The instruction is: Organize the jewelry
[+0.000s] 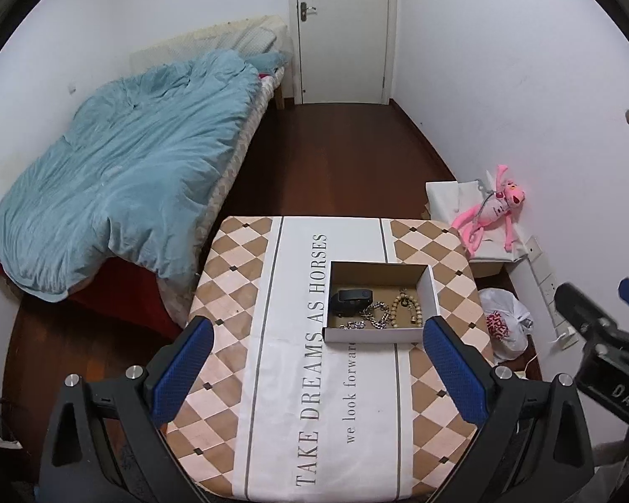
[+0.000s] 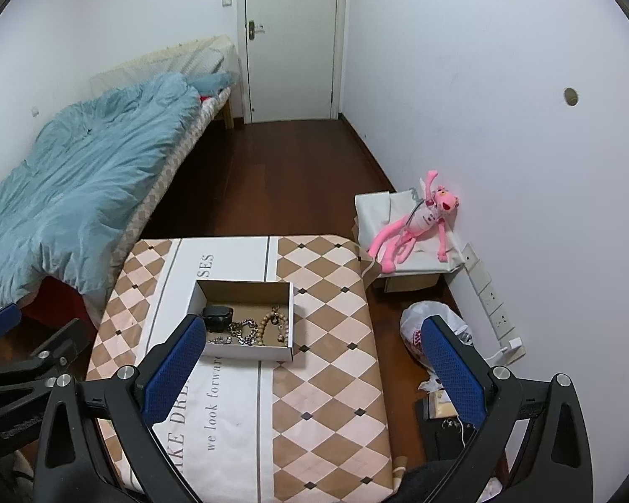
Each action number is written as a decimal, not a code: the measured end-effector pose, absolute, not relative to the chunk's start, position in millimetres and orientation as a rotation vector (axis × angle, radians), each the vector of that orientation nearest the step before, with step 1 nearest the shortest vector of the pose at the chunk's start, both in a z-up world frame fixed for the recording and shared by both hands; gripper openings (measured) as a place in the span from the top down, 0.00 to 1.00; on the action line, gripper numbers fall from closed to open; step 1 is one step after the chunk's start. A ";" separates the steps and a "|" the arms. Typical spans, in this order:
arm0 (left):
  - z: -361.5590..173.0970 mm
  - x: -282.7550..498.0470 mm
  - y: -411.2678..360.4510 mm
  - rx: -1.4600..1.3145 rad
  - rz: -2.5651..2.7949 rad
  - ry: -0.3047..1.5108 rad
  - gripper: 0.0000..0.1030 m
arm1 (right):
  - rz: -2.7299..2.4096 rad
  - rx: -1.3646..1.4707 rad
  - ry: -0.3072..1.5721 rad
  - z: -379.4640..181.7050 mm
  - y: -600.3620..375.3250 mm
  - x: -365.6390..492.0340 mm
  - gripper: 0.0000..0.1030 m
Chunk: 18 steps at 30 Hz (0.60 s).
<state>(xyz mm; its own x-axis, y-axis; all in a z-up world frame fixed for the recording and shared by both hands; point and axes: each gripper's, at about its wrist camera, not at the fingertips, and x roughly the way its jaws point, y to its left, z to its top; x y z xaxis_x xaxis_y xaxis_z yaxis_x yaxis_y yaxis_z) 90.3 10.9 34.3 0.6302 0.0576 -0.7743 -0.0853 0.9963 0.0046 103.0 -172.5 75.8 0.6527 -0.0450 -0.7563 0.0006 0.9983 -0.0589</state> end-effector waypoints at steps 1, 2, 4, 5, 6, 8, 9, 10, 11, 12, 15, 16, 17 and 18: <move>33.1 94.0 11.0 -0.031 0.084 0.891 0.01 | -0.023 -0.052 0.871 72.5 -172.7 108.1 0.00; 31.8 97.0 11.1 -0.030 0.086 0.895 0.01 | -0.027 -0.056 0.881 69.2 -172.6 112.9 0.00; 28.6 103.9 11.6 -0.028 0.093 0.910 0.01 | -0.028 -0.060 0.898 63.7 -172.4 120.2 0.00; 27.4 106.9 11.8 -0.028 0.092 0.913 0.01 | -0.027 -0.061 0.906 60.7 -172.5 123.8 0.00; 25.8 109.8 11.7 -0.026 0.093 0.918 0.01 | -0.026 -0.064 0.916 58.3 -172.4 126.6 0.00; 22.9 113.4 11.1 -0.020 0.095 0.929 0.01 | -0.023 -0.065 0.929 54.4 -172.3 131.0 0.00; 21.9 114.6 11.0 -0.020 0.093 0.932 0.01 | -0.022 -0.067 0.934 52.8 -171.9 132.7 0.00; 20.9 115.5 10.8 -0.017 0.095 0.936 0.01 | -0.022 -0.069 0.938 51.5 -171.3 133.8 0.00; 20.3 117.1 10.6 -0.016 0.095 0.939 0.01 | -0.021 -0.070 0.943 50.4 -170.6 134.7 0.00; 19.5 117.9 10.3 -0.017 0.093 0.943 0.01 | -0.018 -0.069 0.949 48.6 -170.4 135.9 0.00; 18.0 119.0 10.2 -0.019 0.092 0.951 0.01 | -0.013 -0.075 0.960 45.7 -169.1 138.3 0.00; 17.8 119.0 10.4 -0.020 0.090 0.952 0.01 | -0.011 -0.075 0.964 45.9 -168.7 138.8 0.00; 17.4 119.7 10.5 -0.019 0.091 0.952 0.01 | -0.010 -0.076 0.966 45.0 -168.5 139.2 0.00; 17.1 119.9 10.9 -0.018 0.091 0.954 0.01 | -0.011 -0.078 0.966 44.9 -168.3 139.2 0.00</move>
